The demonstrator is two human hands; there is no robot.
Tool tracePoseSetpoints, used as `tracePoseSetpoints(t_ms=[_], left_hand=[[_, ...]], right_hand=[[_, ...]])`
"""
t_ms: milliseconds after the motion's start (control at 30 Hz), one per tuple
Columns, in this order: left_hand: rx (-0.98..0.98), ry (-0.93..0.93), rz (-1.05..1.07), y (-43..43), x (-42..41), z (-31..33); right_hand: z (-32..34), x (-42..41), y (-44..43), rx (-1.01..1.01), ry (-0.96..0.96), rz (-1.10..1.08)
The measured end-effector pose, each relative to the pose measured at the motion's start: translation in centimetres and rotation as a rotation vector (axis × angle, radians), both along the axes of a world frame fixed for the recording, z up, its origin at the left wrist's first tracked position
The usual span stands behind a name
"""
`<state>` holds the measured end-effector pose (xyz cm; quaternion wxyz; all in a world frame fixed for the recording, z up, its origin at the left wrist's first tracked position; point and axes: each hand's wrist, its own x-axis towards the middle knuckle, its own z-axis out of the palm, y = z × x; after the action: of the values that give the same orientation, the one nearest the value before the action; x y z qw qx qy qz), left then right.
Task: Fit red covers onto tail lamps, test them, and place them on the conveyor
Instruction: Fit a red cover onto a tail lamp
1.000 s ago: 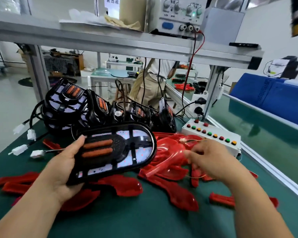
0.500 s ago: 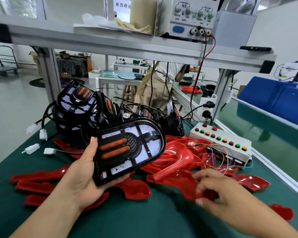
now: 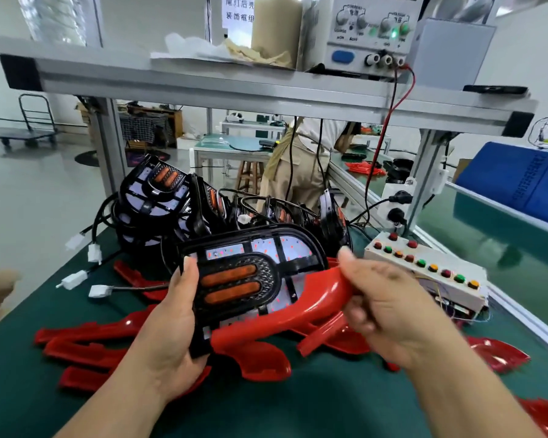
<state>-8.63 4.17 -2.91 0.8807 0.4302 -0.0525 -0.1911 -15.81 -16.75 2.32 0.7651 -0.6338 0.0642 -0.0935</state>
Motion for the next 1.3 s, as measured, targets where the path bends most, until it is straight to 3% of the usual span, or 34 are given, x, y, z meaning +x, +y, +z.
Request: tracePoseSetpoints(t_ms=[133,400,667,733,833,900,967,1033,1300], left_hand=[[0.0,-0.047,-0.021,0.0,-0.1,-0.2],[0.028,-0.1,0.08,-0.8,-0.7,-0.5],[0.043,-0.133,0.179,-1.7,-1.5,-0.7],[0.033,-0.109,0.174,-1.7,-1.6,-0.7],[0.027,-0.079,0.177,-1.6,-1.7,-0.5],[0.033,-0.071,0.177,-1.5,-1.8,-0.2],[0.049,-0.069,0.163,-1.3,-1.8,0.0],[0.068,-0.082,0.133,-1.2,-1.9,0.2],[0.204,-0.294,-0.174,-0.1,-2.1,0.3]], right_hand=[[-1.4,1.7,1.5,-0.022,0.079,-0.095],[-3.2,2.2,2.5,-0.227,0.019,-0.401],[-4.5,3.0,2.1,-0.825,-0.047,-0.581],[-4.8,3.2,2.3,-0.877,-0.054,-0.583],[-5.1,3.4,2.5,-0.759,-0.088,-0.582],[-5.5,3.3,2.7,-0.503,-0.084,-0.538],[-5.5,3.0,2.9,-0.203,-0.001,-0.384],[-5.4,2.5,3.0,-0.027,0.067,-0.217],[-5.4,2.2,2.1,0.118,0.049,-0.181]])
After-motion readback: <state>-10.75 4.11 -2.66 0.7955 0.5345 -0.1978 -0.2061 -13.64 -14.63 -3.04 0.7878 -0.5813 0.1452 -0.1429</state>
